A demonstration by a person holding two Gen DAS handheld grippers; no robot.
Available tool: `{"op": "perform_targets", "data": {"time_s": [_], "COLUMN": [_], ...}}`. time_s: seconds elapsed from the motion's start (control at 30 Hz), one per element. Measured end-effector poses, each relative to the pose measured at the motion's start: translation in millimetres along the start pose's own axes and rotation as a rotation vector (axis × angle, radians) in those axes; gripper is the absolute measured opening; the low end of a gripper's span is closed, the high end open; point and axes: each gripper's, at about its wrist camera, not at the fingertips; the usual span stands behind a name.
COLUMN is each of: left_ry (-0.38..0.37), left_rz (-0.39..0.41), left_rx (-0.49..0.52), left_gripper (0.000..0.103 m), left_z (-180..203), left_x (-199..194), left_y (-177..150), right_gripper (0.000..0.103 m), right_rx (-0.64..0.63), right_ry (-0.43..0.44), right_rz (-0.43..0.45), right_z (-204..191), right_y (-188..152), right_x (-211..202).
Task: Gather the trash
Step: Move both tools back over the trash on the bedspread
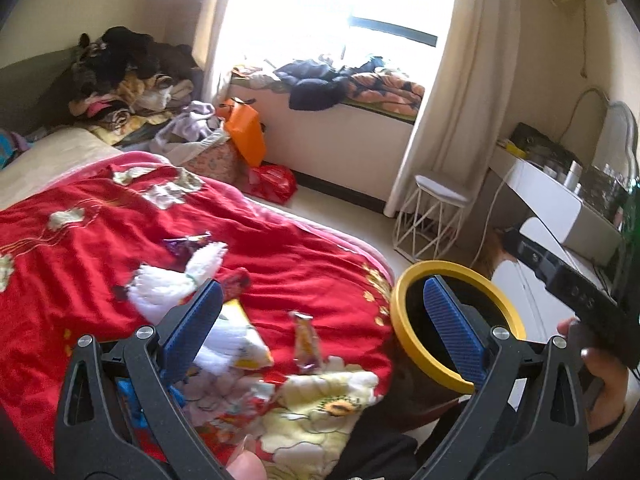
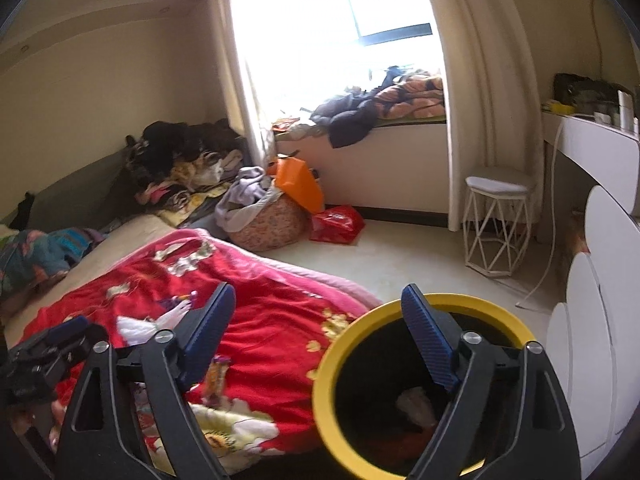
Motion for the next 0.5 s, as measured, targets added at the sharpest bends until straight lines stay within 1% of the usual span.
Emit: {"op": "perform_targets", "data": {"time_s": [0.23,0.5], "left_ry": [0.038,0.091], "left_rz": [0.026,0.048], "left_rx": [-0.027,-0.049], "left_gripper": [0.093,0.093], "left_z": [-25,-57], "left_x": [-11,-25], "left_y": [5,6], "right_gripper": [0.086,0.087], "right_rx": [-0.052,-0.103], "right_ry": [0.047,0.088], "right_rz": [-0.006,-0.014], "right_z": [-34,-64], "right_y": [-3,-9], "right_x": [-2,-3]}}
Point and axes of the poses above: each gripper's, at about its wrist camera, not at the fingertips, and x roughly the way its jaws point, z to its right, y to its top, and after that the axes turned 8 degrees about z, right-handed
